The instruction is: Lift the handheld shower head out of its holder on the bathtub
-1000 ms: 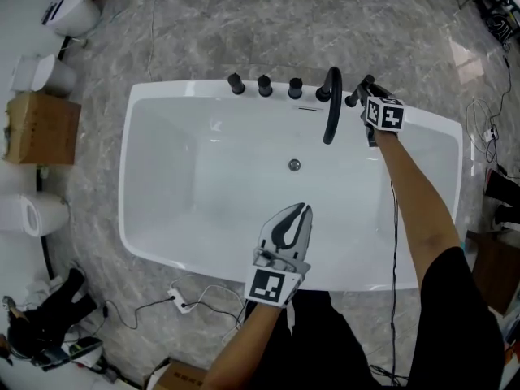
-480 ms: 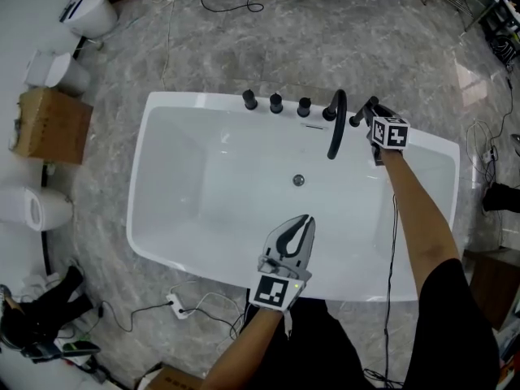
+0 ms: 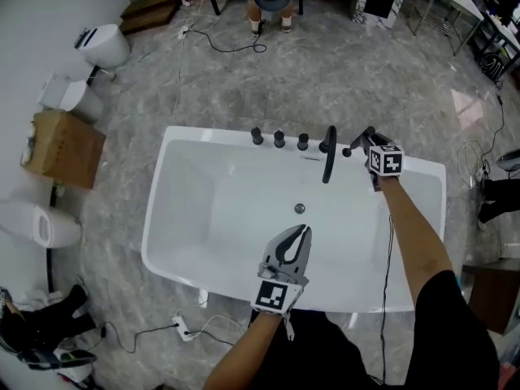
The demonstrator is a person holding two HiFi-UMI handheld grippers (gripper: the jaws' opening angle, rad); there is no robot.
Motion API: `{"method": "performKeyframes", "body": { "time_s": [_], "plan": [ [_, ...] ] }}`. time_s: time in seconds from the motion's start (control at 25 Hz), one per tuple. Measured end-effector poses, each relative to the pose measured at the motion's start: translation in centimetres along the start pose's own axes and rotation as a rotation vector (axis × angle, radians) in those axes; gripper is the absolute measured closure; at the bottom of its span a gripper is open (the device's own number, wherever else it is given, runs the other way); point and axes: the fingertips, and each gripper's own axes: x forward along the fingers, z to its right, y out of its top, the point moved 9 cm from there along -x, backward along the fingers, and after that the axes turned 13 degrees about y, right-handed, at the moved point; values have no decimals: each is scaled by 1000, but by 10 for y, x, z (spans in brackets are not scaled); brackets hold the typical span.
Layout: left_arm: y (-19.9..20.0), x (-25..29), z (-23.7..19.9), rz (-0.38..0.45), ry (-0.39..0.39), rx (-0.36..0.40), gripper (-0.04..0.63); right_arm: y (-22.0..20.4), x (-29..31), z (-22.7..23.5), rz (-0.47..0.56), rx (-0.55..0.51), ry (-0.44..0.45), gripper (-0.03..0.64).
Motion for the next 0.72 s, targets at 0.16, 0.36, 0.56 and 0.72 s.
{"method": "performKeyframes", "body": {
  "time_s": [0.16,0.36,0.56,0.72],
  "plan": [
    [29,-10,1,28,-4,21,574,30,-27,-10,19,-17,-12,505],
    [56,-30,-22,60,79,-30,575,66,-57,-26,64,-45,-16,506],
    [82,-44,-29,99,59,21,575,106,-81,-47,98,-89,-15,506],
    [105,-59,-35,138,58,36,575,136,-99,-68,112,-108,-11,506]
  ]
}}
